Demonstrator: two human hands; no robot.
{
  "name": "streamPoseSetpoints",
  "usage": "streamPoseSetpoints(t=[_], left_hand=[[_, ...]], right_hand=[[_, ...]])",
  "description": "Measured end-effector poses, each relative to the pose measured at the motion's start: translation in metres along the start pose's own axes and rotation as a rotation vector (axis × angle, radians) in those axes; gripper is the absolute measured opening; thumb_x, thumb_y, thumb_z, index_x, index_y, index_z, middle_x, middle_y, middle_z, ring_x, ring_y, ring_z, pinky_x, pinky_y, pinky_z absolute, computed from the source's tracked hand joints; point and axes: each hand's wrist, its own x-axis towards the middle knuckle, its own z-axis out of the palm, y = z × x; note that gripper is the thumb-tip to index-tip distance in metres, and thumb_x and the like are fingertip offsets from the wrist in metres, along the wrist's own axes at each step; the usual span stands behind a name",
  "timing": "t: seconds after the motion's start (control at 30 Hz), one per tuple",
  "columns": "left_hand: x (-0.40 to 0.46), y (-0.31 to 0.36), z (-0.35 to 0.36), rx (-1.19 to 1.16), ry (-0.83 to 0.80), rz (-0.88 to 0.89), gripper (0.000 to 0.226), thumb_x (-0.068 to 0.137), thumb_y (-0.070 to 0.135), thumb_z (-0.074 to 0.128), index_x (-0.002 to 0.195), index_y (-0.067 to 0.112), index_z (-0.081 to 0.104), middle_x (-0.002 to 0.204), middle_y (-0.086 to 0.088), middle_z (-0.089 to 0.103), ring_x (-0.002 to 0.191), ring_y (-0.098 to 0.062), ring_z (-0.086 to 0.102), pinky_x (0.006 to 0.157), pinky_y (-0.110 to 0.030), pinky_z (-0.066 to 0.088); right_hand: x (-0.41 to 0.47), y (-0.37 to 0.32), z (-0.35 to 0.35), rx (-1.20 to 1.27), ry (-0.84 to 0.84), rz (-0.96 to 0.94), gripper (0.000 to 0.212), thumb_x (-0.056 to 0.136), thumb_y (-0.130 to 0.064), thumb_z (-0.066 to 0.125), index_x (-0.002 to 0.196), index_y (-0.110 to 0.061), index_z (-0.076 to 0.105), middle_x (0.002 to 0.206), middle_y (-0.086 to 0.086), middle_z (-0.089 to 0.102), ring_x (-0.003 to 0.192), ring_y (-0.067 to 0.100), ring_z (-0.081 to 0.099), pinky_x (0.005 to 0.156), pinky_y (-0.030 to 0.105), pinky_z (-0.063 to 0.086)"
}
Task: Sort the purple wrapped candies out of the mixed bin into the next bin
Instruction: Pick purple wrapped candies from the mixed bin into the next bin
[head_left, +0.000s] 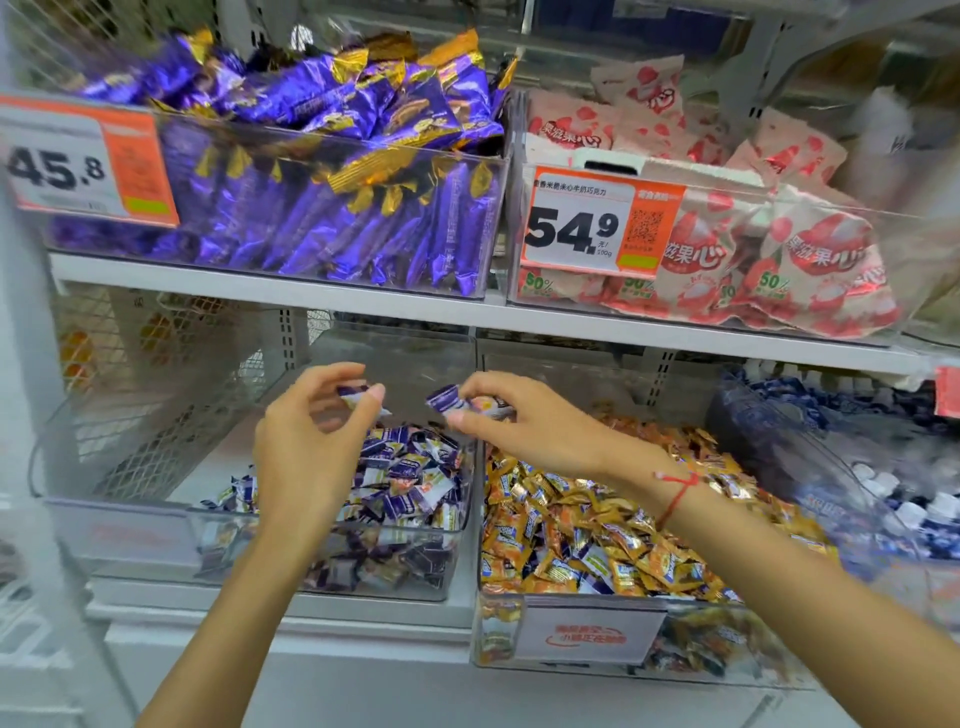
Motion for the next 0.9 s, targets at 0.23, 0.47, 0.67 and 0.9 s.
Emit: streamPoseSetpoints(t=[0.23,0.47,0.67,0.9], left_hand=[[0.001,-0.015,-0.004,0.361,-0.191,-0.038,0.044,0.091,0.041,0.060,0.133,0.031,0.053,0.131,0.006,0.059,0.121,-0.020,0.054,0.091,-0.034,0.044],[-0.030,0.006,0.021,0.346,-0.443,0.179,0.046,0.090,0.055,0.042,0.133,0.040,0.050,0.139,0.022,0.048,0.124,-0.009,0.051,0.099,-0.028,0.039],[-0.049,0.004,0.053,0.373,-0.552,0.312,0.052,0.090,0.059,0.029,0.131,0.037,0.053,0.138,0.028,0.040,0.135,0.006,0.025,0.110,-0.023,0.022],[-0.046,0.033,0.068,0.439,-0.448,0.568,0.020,0.091,0.034,0.058,0.107,0.033,0.068,0.115,0.019,0.062,0.110,-0.003,0.051,0.095,-0.029,0.041]], right_hand=[[0.036,-0.005,0.021,-0.206,-0.198,-0.011,0.051,0.091,-0.040,0.063,0.138,-0.025,0.051,0.138,-0.003,0.054,0.127,0.015,0.047,0.106,0.039,0.038],[-0.063,0.035,-0.043,-0.059,-0.019,0.118,0.022,0.091,-0.029,0.065,0.113,-0.029,0.069,0.112,-0.017,0.066,0.099,-0.004,0.059,0.084,0.018,0.047],[-0.110,0.065,-0.031,-0.349,-0.231,0.146,0.043,0.080,-0.045,0.074,0.121,-0.039,0.062,0.124,-0.014,0.056,0.113,0.003,0.049,0.095,0.026,0.040],[-0.097,0.106,-0.038,-0.512,-0.079,0.142,0.030,0.088,-0.032,0.068,0.118,-0.036,0.065,0.119,-0.010,0.058,0.109,0.012,0.054,0.086,0.032,0.044]])
